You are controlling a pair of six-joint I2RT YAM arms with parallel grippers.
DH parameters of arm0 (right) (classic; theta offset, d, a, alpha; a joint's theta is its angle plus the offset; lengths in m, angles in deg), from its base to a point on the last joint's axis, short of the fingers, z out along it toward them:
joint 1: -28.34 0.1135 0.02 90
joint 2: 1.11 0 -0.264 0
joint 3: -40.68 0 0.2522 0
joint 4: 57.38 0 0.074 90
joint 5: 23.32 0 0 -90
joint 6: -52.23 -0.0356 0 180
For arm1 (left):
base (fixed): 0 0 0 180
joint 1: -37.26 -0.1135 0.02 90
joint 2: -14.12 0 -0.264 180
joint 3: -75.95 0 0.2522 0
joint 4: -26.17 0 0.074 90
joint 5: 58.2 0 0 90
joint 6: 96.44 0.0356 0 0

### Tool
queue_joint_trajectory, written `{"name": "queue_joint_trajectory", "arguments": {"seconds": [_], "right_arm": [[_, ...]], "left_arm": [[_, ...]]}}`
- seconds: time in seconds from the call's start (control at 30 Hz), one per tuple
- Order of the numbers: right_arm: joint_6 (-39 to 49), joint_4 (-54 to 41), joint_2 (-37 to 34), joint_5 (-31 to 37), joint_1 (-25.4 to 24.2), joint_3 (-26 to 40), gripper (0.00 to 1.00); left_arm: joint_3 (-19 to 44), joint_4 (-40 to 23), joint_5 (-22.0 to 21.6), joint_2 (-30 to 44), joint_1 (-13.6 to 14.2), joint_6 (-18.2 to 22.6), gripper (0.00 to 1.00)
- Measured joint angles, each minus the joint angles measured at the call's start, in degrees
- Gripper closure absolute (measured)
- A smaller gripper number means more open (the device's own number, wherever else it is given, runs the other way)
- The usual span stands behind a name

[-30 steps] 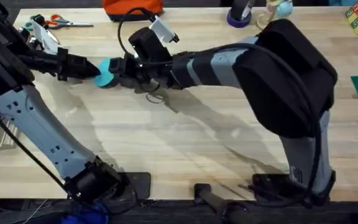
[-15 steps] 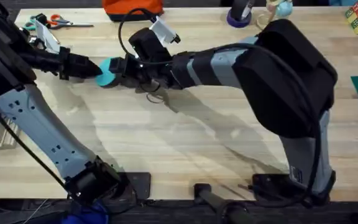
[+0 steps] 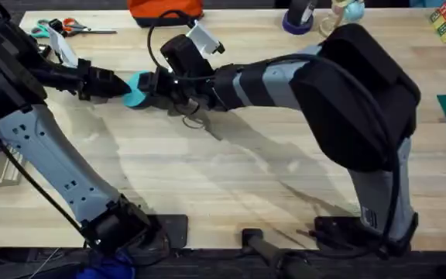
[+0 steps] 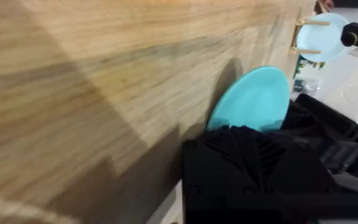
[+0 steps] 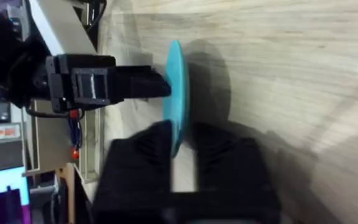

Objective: Pick up the plates from the table one by one and place each into a slot on the dish rack.

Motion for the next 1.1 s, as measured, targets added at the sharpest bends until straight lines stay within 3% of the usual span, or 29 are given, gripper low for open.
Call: {"name": "queue_joint_trajectory", "arguments": {"seconds": [0.07,0.13,0.7,1.1], "right_arm": [[-0.23,-0.01,-0.01,0.09,0.00,0.00,0.934],[-0.47,-0.10,0.01,0.22,-0.02,0.00,0.967],[-0.16,-0.08,0.01,-0.40,-0.75,0.00,0.971],[6.41,-0.47,-0.01,-2.74,-2.52,0.96,0.970]], "left_arm": [[-0.42,0.03,0.55,0.00,0.00,0.00,0.959],[-0.51,0.06,0.75,0.00,-0.07,0.00,0.960],[-0.21,-0.78,0.61,0.00,0.02,-0.17,0.960],[5.00,-2.55,-2.64,-0.61,0.59,-0.17,0.960]]}}
